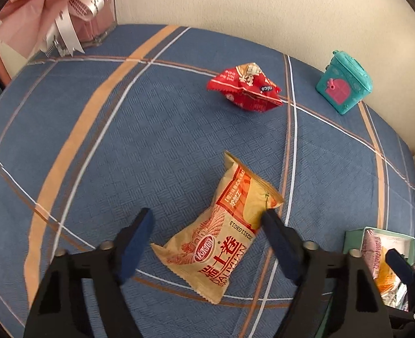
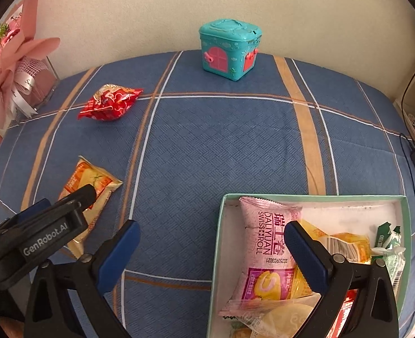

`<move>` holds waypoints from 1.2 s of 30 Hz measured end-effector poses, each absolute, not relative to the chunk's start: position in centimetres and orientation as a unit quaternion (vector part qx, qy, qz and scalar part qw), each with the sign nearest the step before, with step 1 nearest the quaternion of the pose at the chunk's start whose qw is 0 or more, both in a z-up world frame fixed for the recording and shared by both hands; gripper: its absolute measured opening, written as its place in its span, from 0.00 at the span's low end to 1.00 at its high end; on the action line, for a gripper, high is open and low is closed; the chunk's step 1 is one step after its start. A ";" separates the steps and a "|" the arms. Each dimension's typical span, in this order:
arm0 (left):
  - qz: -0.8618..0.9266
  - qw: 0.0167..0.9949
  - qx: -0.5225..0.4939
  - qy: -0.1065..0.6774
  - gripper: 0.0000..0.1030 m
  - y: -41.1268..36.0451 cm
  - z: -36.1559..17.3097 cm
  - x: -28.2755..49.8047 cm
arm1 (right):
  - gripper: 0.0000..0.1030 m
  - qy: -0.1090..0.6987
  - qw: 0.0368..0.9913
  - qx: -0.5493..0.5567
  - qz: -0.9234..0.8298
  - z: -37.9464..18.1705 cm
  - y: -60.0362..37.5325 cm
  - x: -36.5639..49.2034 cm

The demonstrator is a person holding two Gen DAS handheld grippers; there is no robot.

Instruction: Organize snacks

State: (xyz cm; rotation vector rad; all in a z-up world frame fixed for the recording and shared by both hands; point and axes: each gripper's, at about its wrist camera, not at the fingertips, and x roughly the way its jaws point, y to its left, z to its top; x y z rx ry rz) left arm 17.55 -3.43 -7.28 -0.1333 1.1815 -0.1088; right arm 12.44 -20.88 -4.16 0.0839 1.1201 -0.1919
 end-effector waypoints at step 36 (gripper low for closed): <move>-0.072 0.847 -0.080 0.521 0.36 4.4 -2.3 24.8 | 0.98 0.504 0.843 0.189 -0.006 -1.3 -18.1 23.3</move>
